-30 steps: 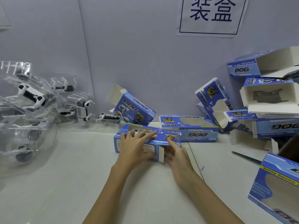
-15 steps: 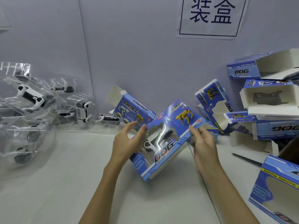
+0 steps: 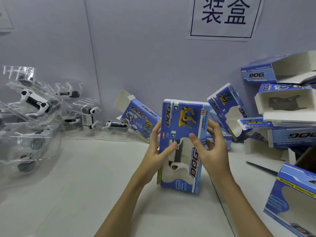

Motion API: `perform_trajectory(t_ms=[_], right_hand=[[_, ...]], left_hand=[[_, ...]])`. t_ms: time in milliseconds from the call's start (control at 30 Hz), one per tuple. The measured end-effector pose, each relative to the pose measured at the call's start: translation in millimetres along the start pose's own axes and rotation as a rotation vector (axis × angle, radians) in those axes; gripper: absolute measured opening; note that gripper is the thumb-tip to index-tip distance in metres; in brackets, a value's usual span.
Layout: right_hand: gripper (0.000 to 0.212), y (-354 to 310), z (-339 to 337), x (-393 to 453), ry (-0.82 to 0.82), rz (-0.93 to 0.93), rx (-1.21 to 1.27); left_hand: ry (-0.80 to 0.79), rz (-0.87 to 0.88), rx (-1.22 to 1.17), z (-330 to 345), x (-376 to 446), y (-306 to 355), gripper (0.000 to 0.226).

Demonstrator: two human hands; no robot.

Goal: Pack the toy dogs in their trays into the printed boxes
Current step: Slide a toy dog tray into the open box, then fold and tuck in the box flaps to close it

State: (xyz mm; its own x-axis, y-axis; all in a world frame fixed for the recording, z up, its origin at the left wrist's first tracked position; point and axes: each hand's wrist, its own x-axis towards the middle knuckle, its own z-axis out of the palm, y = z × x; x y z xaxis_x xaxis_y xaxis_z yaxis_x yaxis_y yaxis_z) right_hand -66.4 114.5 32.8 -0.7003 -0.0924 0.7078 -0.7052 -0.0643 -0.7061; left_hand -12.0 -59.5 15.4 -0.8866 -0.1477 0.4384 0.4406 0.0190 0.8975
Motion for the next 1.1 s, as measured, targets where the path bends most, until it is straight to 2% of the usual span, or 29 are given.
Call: perform_trajectory(t_ms=[100, 200, 300, 367, 500, 600, 767, 933, 1100], right_hand=[[0.05, -3.2, 6.1, -0.9, -0.053, -0.051, -0.03], [0.048, -5.0, 9.1, -2.1, -0.088, -0.077, -0.058], [0.04, -5.5, 14.6, -4.7, -0.098, -0.06, -0.112], [0.045, -5.4, 19.7, -5.4, -0.081, -0.036, -0.114], [0.038, -4.6, 21.5, -6.4, -0.068, -0.038, -0.042], [0.041, -3.3, 20.9, -8.6, -0.042, -0.065, -0.032], [0.033, -5.2, 20.3, -7.2, -0.088, 0.012, 0.024], [0.036, -5.5, 17.2, -10.6, -0.069, -0.026, 0.043], [0.03, -8.4, 16.7, -10.2, -0.055, 0.038, 0.061]], left_hand=[[0.108, 0.076, 0.002, 5.5, 2.3, 8.6, 0.062], [0.158, 0.066, -0.012, 1.7, 2.0, 13.7, 0.049], [0.136, 0.075, 0.013, -4.8, 2.8, 17.8, 0.055], [0.124, 0.065, 0.018, -7.7, 3.0, 20.4, 0.061], [0.094, 0.03, -0.004, -9.7, 1.4, 21.0, 0.058], [0.079, 0.007, -0.044, -8.7, 0.2, 23.1, 0.052], [0.077, 0.012, -0.041, -12.4, 2.2, 24.5, 0.059], [0.056, 0.011, -0.112, -6.5, 0.2, 25.0, 0.035], [0.081, 0.066, -0.093, -7.0, 2.3, 24.6, 0.026]])
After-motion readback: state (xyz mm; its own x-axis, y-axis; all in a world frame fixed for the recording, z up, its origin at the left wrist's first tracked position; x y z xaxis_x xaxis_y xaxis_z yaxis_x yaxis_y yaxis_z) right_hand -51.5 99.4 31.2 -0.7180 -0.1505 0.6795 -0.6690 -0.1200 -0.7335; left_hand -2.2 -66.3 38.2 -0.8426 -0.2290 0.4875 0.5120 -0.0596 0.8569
